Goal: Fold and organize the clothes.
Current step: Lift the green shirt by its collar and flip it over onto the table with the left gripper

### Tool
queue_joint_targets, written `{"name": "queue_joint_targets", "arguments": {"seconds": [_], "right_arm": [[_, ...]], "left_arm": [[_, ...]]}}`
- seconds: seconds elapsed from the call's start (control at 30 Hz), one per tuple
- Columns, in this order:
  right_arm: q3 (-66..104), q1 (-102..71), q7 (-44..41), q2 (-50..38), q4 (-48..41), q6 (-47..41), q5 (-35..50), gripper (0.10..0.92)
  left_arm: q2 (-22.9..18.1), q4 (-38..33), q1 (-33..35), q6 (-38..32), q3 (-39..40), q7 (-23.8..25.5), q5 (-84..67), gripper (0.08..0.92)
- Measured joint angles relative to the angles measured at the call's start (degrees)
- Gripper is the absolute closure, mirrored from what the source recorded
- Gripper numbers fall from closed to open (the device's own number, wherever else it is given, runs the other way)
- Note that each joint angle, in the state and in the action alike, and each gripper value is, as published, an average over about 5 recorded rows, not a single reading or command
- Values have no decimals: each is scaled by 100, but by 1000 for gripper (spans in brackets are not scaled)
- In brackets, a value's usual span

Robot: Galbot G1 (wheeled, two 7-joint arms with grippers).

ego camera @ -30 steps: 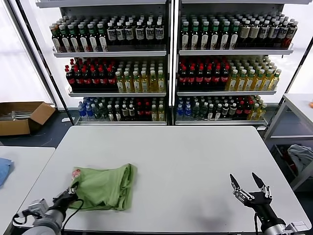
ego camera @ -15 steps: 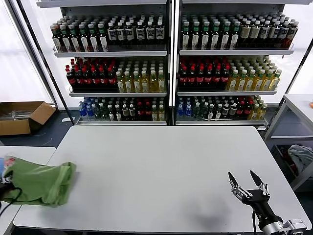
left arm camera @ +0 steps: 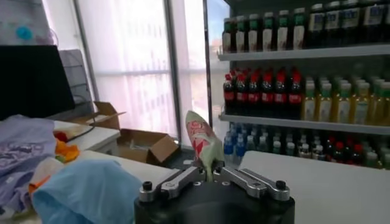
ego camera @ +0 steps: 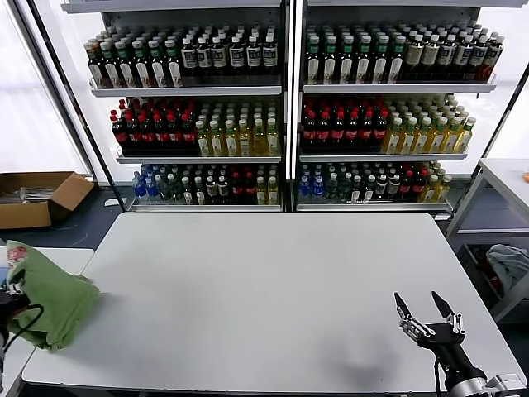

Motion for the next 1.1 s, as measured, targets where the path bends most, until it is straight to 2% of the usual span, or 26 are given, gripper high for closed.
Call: {"name": "queue_joint_targets", "arguments": {"seconds": [0.13,0.3,0.6,0.8,1.0,1.1], "right_arm": [[-6,-4,4,54,37,-42,-44,203],[36,-55,18,126,112,-97,-109,203],[59,-192,28,265,274,-185,-254,203],[-45,-231,58,350,382,-253,-405,203],[-302,-165,115,361,439,-352,-667,203],[-491,-108,159,330,455,-414,-818,203]], "left_arm": [[-270,-304,13,-14,571,-292,144,883],[-596,-583,26,-59,1651,-706,458,883],[-1053,-477,-471,12,3597,-1312,464,883],[-1181,-331,-1043,40,4364,-1634,174,883],[-1225,-315,-1346,56,4810,-1809,-208,875],[-1226,-336,-1433,59,4926,-1797,-396,821]]}}
